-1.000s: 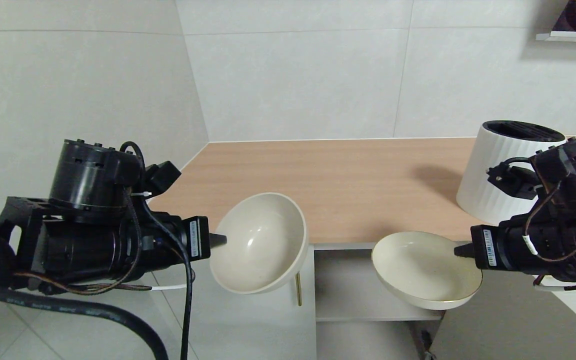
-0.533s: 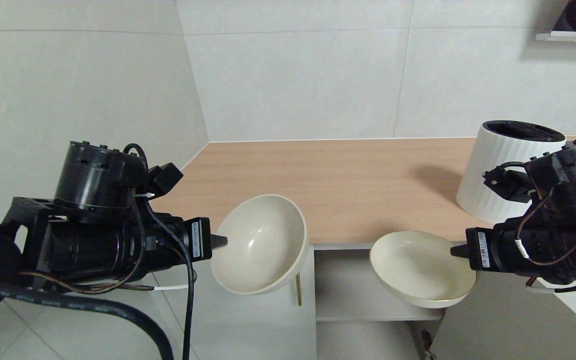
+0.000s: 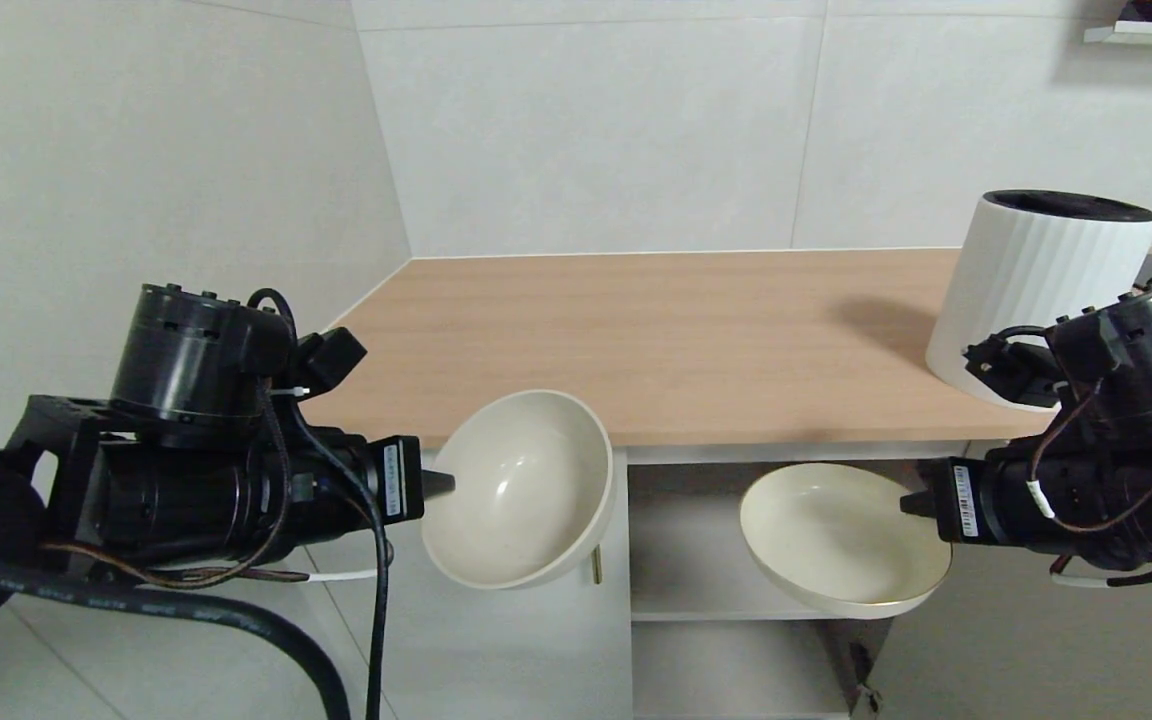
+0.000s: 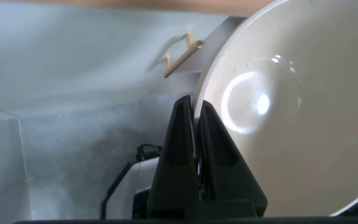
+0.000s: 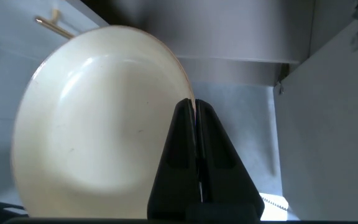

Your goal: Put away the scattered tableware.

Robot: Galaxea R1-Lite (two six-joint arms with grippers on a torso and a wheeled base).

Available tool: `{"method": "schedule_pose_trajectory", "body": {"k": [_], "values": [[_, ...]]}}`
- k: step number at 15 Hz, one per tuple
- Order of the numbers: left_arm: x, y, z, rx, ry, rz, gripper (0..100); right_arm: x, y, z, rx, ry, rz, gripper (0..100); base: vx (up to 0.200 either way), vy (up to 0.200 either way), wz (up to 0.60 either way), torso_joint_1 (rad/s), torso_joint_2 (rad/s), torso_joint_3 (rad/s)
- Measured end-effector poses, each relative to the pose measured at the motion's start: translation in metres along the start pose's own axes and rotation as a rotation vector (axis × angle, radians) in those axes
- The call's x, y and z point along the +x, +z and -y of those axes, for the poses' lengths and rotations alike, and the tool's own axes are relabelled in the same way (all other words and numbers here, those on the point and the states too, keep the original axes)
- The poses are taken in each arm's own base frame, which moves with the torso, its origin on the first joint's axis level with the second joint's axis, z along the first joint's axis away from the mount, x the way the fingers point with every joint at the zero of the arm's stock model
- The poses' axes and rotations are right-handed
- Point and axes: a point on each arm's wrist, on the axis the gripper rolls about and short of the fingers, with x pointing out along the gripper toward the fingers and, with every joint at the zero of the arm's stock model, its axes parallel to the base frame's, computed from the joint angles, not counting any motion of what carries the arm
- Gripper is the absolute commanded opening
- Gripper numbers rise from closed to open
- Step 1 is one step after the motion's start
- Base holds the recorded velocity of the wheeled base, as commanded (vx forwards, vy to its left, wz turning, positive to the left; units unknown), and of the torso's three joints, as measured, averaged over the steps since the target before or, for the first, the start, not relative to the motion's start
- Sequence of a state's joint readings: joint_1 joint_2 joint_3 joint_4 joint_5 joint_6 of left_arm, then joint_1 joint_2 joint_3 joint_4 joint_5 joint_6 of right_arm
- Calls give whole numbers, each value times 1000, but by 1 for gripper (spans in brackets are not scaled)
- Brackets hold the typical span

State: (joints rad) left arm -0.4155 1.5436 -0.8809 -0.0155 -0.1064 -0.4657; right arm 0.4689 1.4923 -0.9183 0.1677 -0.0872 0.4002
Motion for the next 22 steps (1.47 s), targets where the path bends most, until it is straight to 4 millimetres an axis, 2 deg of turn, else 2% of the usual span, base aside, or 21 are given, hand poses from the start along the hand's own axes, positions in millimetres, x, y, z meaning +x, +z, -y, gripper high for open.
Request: {"method": "schedule_pose_trajectory", "body": {"k": [12, 19, 22], "values": [[0, 0, 0, 1, 0, 2, 0, 2, 0, 0, -1, -2, -6, 0, 0, 0, 0, -152, 451, 295], [1, 0, 0, 2, -2, -2, 0, 6, 0, -1, -1, -1, -6, 0, 0, 0, 0, -14, 58, 37], [5, -4, 4, 12, -11, -22, 0, 24, -1, -2, -1, -7, -16, 0, 0, 0, 0, 0, 0, 0]]}}
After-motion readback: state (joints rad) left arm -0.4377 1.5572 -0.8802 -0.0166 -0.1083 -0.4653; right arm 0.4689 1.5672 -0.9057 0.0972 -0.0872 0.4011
